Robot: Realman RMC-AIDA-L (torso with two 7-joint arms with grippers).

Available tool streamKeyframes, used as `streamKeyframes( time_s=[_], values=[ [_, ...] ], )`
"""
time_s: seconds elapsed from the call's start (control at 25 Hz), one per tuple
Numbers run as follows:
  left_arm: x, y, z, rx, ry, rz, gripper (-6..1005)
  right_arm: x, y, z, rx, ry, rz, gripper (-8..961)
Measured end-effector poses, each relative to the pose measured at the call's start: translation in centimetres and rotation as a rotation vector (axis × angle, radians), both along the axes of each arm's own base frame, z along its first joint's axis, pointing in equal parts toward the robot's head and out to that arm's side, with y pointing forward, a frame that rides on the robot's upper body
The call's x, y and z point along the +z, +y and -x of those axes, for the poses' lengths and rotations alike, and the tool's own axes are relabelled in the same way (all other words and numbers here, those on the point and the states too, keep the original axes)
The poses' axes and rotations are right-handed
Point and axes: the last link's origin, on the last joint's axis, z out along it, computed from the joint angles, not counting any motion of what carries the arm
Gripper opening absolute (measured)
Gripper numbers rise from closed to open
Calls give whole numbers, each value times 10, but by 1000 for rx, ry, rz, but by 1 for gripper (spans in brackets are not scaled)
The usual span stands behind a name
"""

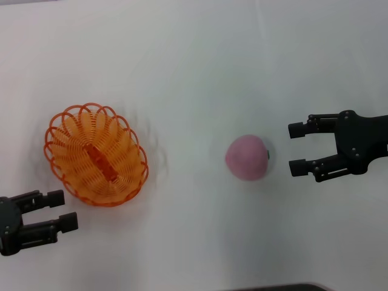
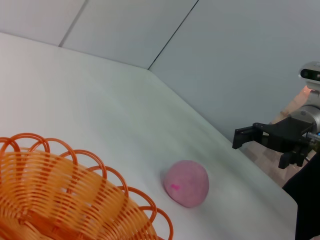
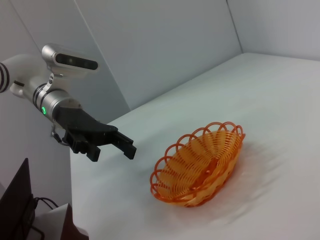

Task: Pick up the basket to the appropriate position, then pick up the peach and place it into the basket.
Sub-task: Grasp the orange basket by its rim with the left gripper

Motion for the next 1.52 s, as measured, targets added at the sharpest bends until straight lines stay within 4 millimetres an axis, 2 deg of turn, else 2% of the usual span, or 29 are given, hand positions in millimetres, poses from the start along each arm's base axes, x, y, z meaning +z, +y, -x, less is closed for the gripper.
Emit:
streamKeyframes(
  time_s=[0.6, 0.8, 1.12, 1.36, 1.52],
  values=[
    [-1, 3, -1, 5, -1, 3, 798, -1, 1, 1, 1, 1, 2, 939],
    [8, 10, -5, 42, -17, 17, 796, 0, 3, 3, 6, 2, -1, 939],
    [45, 60, -39, 129, 33, 107, 792, -2, 4, 4, 12, 5, 1, 939],
    [63, 104, -77, 110, 112, 156, 792, -4, 4, 4, 11, 4, -9, 938],
    [79, 128, -105, 120, 148, 123, 791, -7, 4, 5, 12, 9, -9, 938]
  ],
)
